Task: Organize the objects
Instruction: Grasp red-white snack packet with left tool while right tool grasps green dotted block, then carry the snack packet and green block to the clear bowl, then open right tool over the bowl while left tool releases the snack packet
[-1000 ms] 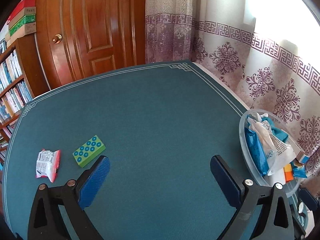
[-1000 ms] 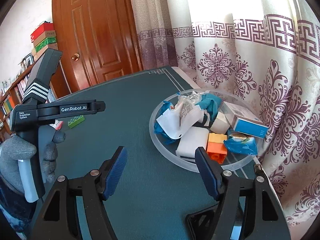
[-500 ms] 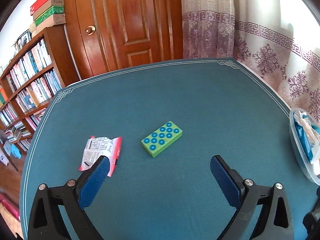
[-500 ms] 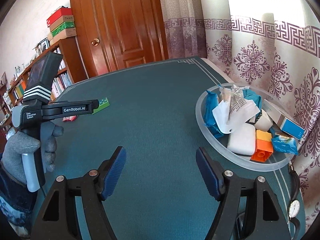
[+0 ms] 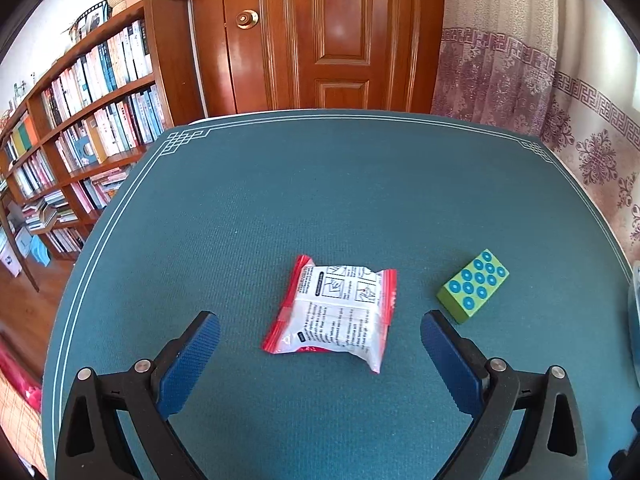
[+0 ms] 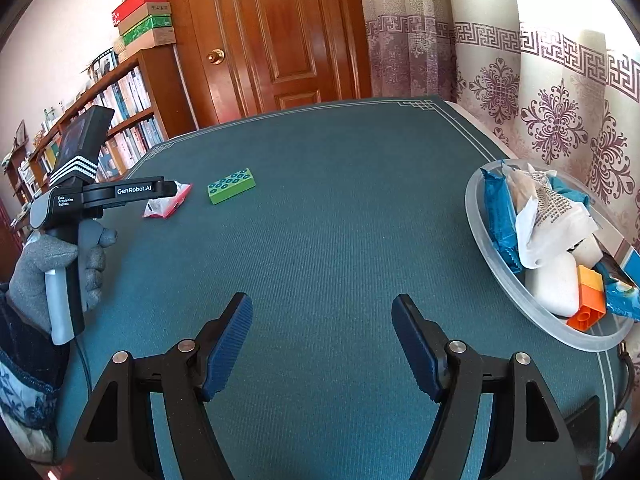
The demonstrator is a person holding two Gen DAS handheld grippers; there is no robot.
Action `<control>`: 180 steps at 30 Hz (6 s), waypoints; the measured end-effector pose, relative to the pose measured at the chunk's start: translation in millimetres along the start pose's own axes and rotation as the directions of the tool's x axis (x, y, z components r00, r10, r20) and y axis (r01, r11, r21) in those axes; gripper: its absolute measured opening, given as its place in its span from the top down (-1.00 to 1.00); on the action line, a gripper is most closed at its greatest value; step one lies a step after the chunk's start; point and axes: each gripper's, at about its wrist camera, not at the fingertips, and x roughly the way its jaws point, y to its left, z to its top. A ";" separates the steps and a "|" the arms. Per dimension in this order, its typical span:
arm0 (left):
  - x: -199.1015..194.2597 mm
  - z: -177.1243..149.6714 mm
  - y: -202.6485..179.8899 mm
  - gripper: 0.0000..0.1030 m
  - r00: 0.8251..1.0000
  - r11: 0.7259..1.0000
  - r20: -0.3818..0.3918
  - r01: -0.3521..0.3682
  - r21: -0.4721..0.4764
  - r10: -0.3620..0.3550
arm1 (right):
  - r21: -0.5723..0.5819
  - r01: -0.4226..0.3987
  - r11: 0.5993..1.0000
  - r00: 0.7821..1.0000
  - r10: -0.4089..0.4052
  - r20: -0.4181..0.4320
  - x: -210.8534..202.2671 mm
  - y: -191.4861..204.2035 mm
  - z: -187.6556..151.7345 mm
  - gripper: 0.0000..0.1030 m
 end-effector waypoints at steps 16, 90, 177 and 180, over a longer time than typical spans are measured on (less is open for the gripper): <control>26.7 6.4 -2.7 -0.28 0.998 0.999 -0.049 0.037 0.039 -0.035 | -0.035 -0.060 0.998 0.997 0.059 -0.040 33.1 24.3 21.4 -0.43; -27.7 -1.3 -34.8 -0.01 0.975 0.974 0.058 0.209 0.084 -0.214 | -0.089 -0.031 0.996 0.997 0.025 -0.072 78.3 51.6 48.7 -0.24; -126.1 -36.2 -318.1 -0.01 0.825 0.704 -0.094 0.529 0.475 -0.556 | 0.211 0.221 0.952 0.964 -0.246 0.104 -89.8 -162.6 -40.1 -0.32; -128.1 -35.8 -334.4 -0.01 0.814 0.687 -0.102 0.543 0.483 -0.572 | 0.227 0.212 0.951 0.966 -0.239 0.099 -89.3 -168.5 -41.3 -0.32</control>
